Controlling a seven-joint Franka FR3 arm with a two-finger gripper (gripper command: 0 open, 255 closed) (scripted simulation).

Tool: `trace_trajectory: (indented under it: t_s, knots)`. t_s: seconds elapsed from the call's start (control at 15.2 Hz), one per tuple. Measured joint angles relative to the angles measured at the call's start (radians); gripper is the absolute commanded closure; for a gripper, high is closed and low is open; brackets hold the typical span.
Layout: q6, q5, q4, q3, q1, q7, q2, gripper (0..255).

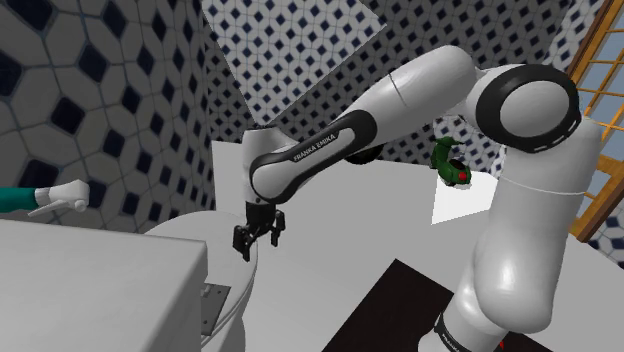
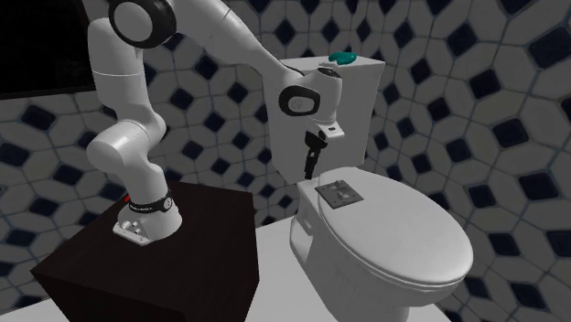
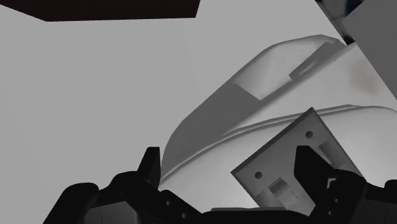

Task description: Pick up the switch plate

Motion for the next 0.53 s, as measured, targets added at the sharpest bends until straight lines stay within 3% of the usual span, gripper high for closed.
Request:
trace_trajectory:
  t_s: [0.53]
  knots:
    - [0.05, -0.08, 0.269, -0.011, 0.071, 0.112, 0.314, 0]
